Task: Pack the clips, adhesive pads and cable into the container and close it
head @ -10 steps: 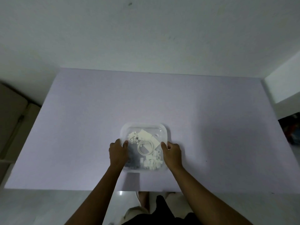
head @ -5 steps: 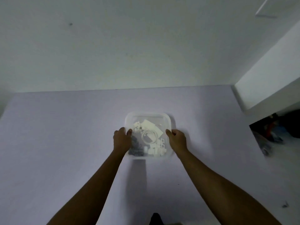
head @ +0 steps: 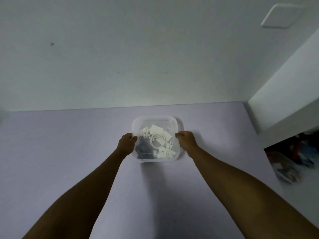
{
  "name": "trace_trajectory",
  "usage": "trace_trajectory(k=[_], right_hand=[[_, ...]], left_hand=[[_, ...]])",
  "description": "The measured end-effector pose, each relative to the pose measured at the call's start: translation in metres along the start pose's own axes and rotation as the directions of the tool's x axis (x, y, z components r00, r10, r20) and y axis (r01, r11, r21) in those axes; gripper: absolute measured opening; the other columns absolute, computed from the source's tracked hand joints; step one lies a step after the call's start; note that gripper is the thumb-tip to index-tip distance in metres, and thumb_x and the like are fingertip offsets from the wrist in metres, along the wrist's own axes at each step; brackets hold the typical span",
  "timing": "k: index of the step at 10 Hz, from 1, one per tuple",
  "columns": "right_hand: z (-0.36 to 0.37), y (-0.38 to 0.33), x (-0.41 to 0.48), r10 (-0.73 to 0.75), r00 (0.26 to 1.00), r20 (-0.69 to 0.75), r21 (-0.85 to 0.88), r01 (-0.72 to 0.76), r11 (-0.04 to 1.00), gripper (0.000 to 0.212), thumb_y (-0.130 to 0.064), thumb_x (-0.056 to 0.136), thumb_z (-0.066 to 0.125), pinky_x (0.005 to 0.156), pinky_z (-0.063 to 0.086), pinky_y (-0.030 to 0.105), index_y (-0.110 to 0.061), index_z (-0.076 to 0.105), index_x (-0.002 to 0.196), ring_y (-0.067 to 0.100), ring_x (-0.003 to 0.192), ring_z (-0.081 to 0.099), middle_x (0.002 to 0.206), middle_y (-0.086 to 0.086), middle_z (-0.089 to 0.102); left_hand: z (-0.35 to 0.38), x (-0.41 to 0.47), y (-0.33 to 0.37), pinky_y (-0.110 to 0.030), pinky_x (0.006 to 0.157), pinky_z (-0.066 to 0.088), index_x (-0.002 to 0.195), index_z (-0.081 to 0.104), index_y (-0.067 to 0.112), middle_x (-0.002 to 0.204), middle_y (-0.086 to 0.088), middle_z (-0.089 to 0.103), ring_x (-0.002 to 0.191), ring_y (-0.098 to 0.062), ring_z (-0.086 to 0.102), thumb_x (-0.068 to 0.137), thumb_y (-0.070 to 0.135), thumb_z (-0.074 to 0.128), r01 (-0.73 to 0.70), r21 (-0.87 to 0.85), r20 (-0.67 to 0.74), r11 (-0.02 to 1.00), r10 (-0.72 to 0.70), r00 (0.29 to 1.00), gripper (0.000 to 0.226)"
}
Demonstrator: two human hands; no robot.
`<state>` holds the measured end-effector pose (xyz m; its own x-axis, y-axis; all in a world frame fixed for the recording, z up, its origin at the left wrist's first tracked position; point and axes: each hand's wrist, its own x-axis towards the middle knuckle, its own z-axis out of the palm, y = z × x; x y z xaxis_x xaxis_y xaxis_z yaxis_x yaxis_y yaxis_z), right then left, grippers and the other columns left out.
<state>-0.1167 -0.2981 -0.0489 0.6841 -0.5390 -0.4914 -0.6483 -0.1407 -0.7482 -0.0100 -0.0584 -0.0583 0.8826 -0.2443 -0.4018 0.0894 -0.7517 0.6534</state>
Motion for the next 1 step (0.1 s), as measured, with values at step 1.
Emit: trace_trajectory(k=[1], right_hand=[[-0.0016,0.0009,-0.0055,-0.024,0.999,0.026,-0.061,0.026,0.998,0.031,-0.024,0.096,0.056,0.09,0.052,0.042,0.002,0.068,0.109,0.037,0.104,0.065,0.11,0.021,0.07]], left_hand=[[-0.0045,-0.0064,0.0038,-0.042,0.098,0.044,0.123,0.056,0.0,0.13,-0.022,0.058,0.117,-0.036,0.056,0.103,0.03,0.044,0.024,0.031,0.025,0.999,-0.025,0.999,0.038]])
